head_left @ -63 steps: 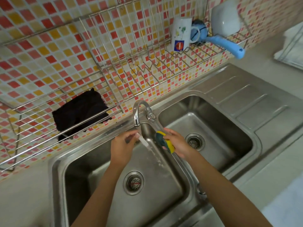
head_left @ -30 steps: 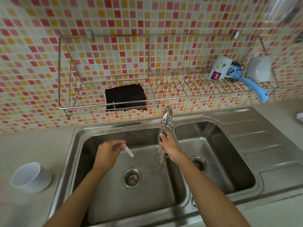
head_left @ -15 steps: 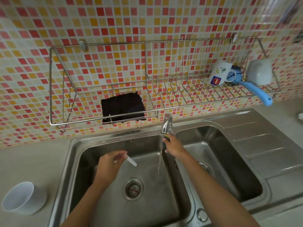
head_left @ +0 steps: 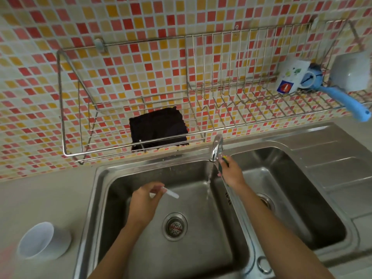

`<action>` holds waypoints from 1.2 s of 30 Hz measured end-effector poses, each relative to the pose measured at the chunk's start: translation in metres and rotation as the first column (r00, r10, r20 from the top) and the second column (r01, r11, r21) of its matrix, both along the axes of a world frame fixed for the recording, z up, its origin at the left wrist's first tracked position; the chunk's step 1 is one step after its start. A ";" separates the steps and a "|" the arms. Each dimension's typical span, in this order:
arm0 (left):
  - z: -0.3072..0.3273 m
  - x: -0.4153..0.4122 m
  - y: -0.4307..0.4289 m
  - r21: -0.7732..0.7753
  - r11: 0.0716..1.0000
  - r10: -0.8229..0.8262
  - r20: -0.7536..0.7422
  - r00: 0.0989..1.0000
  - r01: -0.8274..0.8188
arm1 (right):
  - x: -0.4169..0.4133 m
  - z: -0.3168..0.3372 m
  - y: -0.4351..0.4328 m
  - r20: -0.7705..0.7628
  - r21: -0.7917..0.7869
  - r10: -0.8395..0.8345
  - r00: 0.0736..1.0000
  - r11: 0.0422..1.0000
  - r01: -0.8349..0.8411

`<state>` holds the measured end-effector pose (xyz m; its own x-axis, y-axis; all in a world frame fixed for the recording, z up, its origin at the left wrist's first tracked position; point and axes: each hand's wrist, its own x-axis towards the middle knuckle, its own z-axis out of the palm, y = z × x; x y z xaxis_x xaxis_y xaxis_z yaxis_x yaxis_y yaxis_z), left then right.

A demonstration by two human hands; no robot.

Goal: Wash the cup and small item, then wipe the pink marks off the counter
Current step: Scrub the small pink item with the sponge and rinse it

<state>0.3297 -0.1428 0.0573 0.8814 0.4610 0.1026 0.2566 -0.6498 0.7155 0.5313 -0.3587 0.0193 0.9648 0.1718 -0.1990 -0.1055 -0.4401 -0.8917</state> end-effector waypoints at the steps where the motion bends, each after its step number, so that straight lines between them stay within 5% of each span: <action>1: 0.004 -0.002 0.000 0.027 1.000 0.013 0.026 1.000 -0.014 | -0.010 -0.001 0.000 0.074 -0.012 -0.011 0.997 1.000 0.012; 4: 0.001 -0.008 0.003 0.145 0.989 -0.001 0.047 0.999 -0.006 | -0.050 -0.022 0.000 0.243 -0.121 0.091 0.966 0.991 -0.063; 7: -0.015 -0.023 0.002 0.284 0.954 -0.073 -0.104 0.992 0.100 | -0.093 -0.043 -0.005 0.187 -0.276 0.141 0.972 0.957 -0.086; 10: -0.021 -0.036 -0.004 0.351 0.934 -0.048 -0.045 0.998 0.061 | -0.111 -0.044 -0.005 0.216 -0.252 0.072 0.974 0.968 -0.016; 17: -0.007 -0.065 -0.011 0.339 0.941 0.017 0.009 1.000 -0.020 | -0.131 -0.030 -0.006 -0.014 -0.340 0.111 0.994 0.934 -0.109; 21: 0.013 -0.080 0.001 0.292 0.952 0.076 0.074 0.994 -0.094 | -0.150 0.003 0.010 -0.031 -0.262 0.159 0.987 0.951 -0.162; 24: 0.038 -0.091 0.019 0.213 0.964 0.135 0.130 0.982 -0.160 | -0.161 0.055 0.048 0.026 -0.185 0.294 0.955 0.941 -0.285; 29: 0.076 -0.119 0.044 0.183 0.947 0.225 0.211 0.951 -0.265 | -0.183 0.157 0.115 0.254 0.177 0.376 0.891 0.888 -0.425; 33: 0.098 -0.142 0.069 0.140 0.935 0.290 0.227 0.930 -0.326 | -0.167 0.220 0.165 0.495 0.178 0.283 0.821 0.892 -0.415; 36: 0.099 -0.161 0.088 0.140 0.920 0.333 0.213 0.919 -0.366 | -0.142 0.231 0.204 0.533 0.024 0.300 0.791 0.929 -0.368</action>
